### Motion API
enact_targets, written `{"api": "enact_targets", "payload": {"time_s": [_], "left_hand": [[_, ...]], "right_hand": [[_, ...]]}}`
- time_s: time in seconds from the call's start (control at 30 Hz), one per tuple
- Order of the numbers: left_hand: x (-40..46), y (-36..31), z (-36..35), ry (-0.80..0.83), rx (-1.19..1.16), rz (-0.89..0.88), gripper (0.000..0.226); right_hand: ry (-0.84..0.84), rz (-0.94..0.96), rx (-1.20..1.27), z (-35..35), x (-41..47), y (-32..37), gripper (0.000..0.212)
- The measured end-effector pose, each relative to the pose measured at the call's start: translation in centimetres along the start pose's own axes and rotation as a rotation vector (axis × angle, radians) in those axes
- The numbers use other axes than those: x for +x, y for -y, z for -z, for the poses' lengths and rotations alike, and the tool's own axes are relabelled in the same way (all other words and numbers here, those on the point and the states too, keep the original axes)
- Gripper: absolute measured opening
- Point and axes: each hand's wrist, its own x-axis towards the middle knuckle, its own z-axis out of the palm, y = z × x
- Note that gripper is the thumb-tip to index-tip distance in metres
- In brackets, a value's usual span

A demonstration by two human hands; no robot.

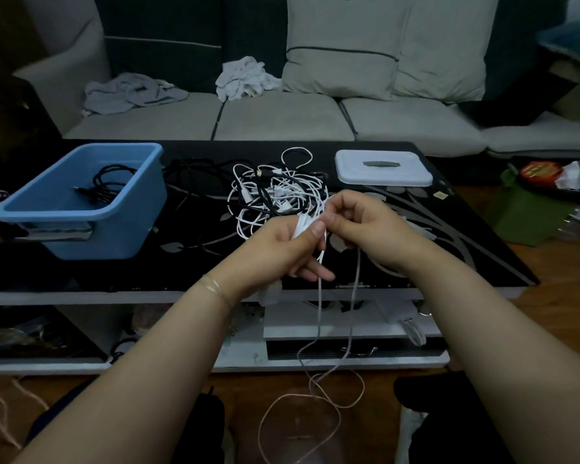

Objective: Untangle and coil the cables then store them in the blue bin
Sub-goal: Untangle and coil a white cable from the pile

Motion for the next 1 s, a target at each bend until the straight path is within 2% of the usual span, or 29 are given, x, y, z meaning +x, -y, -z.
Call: {"api": "enact_targets", "payload": {"time_s": [0.13,0.2,0.3,0.43,0.5,0.7,0.77,0.87,1.0], "left_hand": [[0.0,0.0,0.3,-0.043,-0.107,-0.092,0.029],[0.1,0.0,0.5,-0.034,-0.235,-0.110,0.032],[0.4,0.1,0.7,-0.022,-0.427,-0.088,0.040],[0.1,-0.1,0.2,-0.022,-0.489,-0.060,0.032],[0.1,-0.2,0.2,-0.020,-0.570,-0.043,0.029],[0.3,-0.1,0.6,0.043,-0.668,-0.037,0.036],[0.3,-0.2,0.4,0.041,-0.673,-0.033,0.033],[0.5,-0.3,0.2,-0.044,-0.698,0.014,0.037],[0.9,-0.3,1.4,-0.164,-0.813,-0.016,0.045]], "right_hand": [[-0.001,-0.063,0.266,-1.1,0.1,-0.4,0.016],[-0.019,-0.112,0.404,-2.0,0.2,-0.4,0.021],[-0.058,-0.171,0.533,-3.0,0.3,-0.5,0.025],[-0.017,-0.162,0.685,-3.6,0.3,-0.5,0.033],[0.005,-0.178,0.746,-3.5,0.2,-0.4,0.030],[-0.066,-0.263,0.443,-3.6,0.1,-0.4,0.018],[-0.080,-0.249,0.305,-3.7,0.1,-0.3,0.026],[-0.078,-0.206,-0.019,-4.0,-0.2,-0.1,0.037],[0.069,-0.145,-0.325,-4.8,-0.5,-0.9,0.016]]}}
